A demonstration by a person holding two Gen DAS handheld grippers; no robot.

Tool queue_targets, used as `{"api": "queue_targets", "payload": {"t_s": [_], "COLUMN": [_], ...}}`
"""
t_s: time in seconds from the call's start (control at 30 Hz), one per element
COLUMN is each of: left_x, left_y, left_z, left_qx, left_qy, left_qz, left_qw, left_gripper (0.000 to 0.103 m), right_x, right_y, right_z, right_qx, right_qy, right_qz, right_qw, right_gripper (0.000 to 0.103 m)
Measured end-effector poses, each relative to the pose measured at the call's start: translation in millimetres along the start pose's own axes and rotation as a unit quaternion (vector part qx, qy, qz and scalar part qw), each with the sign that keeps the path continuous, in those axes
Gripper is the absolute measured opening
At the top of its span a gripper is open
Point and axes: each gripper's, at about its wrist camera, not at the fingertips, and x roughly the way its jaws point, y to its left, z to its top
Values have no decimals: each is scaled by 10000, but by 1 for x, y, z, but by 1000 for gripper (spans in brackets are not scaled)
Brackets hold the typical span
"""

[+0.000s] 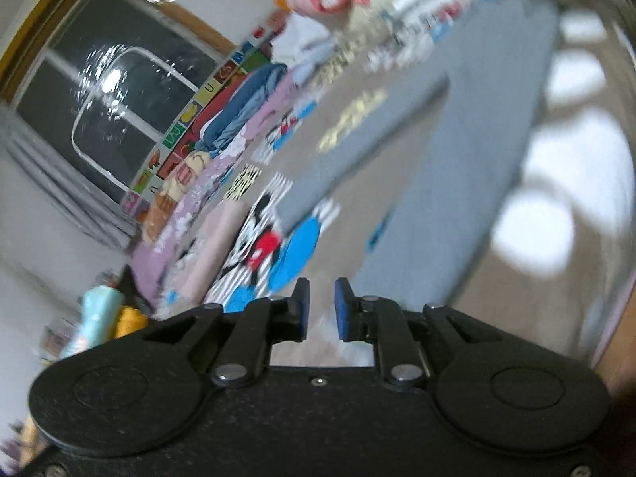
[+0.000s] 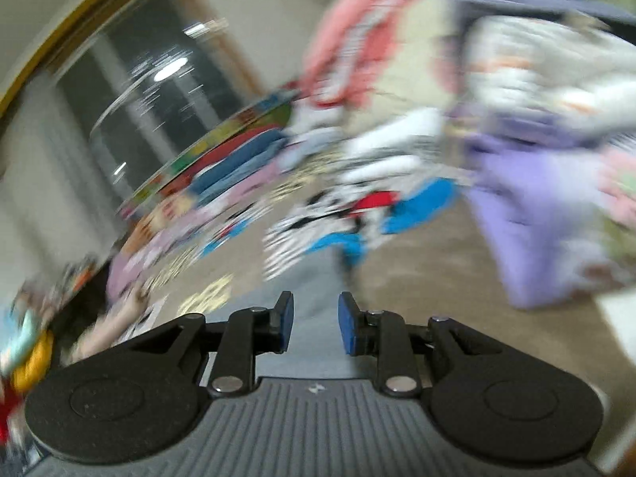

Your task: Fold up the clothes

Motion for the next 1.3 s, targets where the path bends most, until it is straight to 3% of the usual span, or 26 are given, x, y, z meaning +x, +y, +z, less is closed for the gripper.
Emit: {"api": "queue_targets", "payload": {"t_s": [0.13,0.27,0.47,0.63,0.73,0.83,0.93,1.0,1.07,1.1,1.17,1.3], "left_x": [20,44,85,127,154,145,130,117,104,98,84,61], "left_y": [-12,-28,-61,-84,-109,-118,-113,-105,-96,-93,-85,-61], "left_z": [43,82,134,164,166,170,159,144,123,112,89,49], "left_qx": [-766,-1416,-2272,-2735,-2489,-2214,-2217,-2219,-2135,-2079,-2030,-2185], "left_qy": [-410,-625,-594,-446,-5,-156,-179,-190,-168,-142,-41,305], "left_qz": [-572,-1188,-1901,-2184,-2219,-1976,-1996,-1981,-1944,-1918,-1909,-2015], "left_qw": [9946,9808,9533,9357,9428,9548,9543,9546,9572,9591,9604,9543], "left_gripper": [14,13,13,14,19,19,19,26,43,46,48,50], "right_x": [27,39,41,41,51,52,49,47,42,39,32,18], "right_y": [29,37,33,29,27,28,26,24,24,23,22,24], "right_z": [-5,-5,-8,-17,-27,-33,-34,-33,-32,-32,-31,-31], "right_qx": [-562,-644,-818,-1201,-1556,-1726,-1711,-1639,-1571,-1552,-1553,-1756], "right_qy": [252,366,417,525,917,976,981,969,943,939,925,849], "right_qz": [450,460,319,102,-270,-283,-256,-257,-299,-315,-370,-500], "right_qw": [9971,9962,9953,9913,9832,9797,9800,9814,9826,9829,9828,9795], "right_gripper": [27,27,27,27,25,25,25,25,25,25,25,27]}}
